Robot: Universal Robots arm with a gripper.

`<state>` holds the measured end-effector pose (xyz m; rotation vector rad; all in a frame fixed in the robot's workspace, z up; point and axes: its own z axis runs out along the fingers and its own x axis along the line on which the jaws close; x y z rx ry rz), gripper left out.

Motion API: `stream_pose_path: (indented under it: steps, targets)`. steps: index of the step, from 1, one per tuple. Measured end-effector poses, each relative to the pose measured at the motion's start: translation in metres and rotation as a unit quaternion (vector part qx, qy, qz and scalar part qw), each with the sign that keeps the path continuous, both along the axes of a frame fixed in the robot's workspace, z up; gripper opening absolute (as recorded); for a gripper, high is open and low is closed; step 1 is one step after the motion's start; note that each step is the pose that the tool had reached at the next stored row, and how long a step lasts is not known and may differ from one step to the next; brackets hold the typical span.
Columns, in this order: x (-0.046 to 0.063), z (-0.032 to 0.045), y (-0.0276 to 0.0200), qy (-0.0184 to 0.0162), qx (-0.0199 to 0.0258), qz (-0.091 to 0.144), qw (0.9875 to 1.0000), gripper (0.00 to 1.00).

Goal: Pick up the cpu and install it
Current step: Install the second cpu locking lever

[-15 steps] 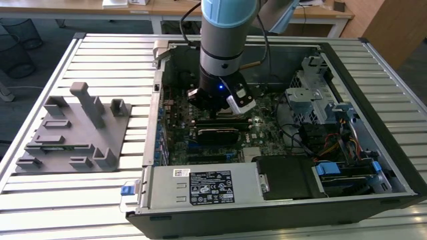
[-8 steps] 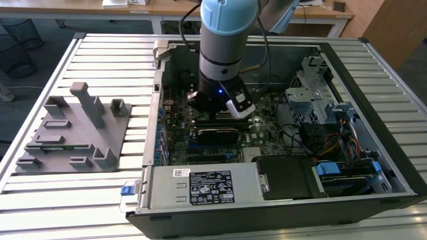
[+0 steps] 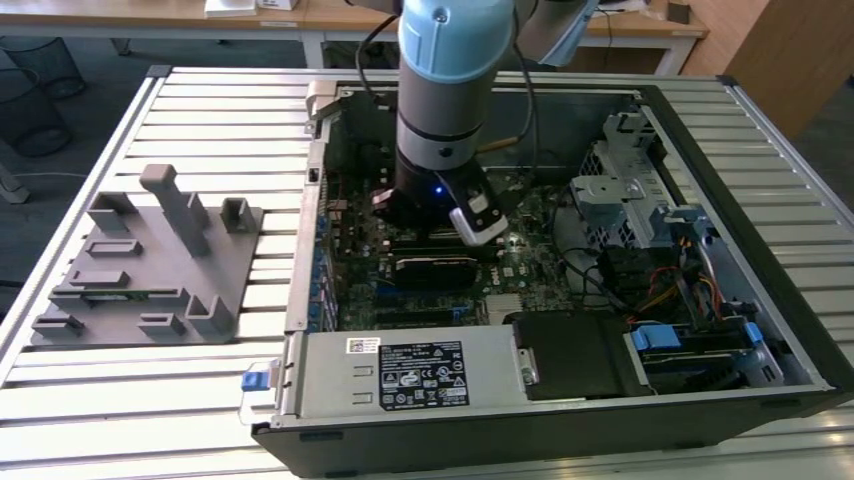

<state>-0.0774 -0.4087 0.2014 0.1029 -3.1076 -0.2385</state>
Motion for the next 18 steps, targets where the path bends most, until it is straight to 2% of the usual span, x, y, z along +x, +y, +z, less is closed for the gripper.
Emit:
stream_pose_path:
  steps: [6,11,13,18]
  targets:
    - [-0.0046,-0.0052,-0.0002,-0.0002,0.0138,0.0,0.9999,0.11]
    - [-0.0048,-0.0061,-0.0002,-0.0001,0.0326,0.0,0.9995,0.11]
    - [-0.0048,-0.0061,-0.0002,-0.0002,0.0344,0.0,0.9994,0.11]
    - [-0.0047,-0.005,-0.0002,-0.0004,0.035,0.0,0.9994,0.11]
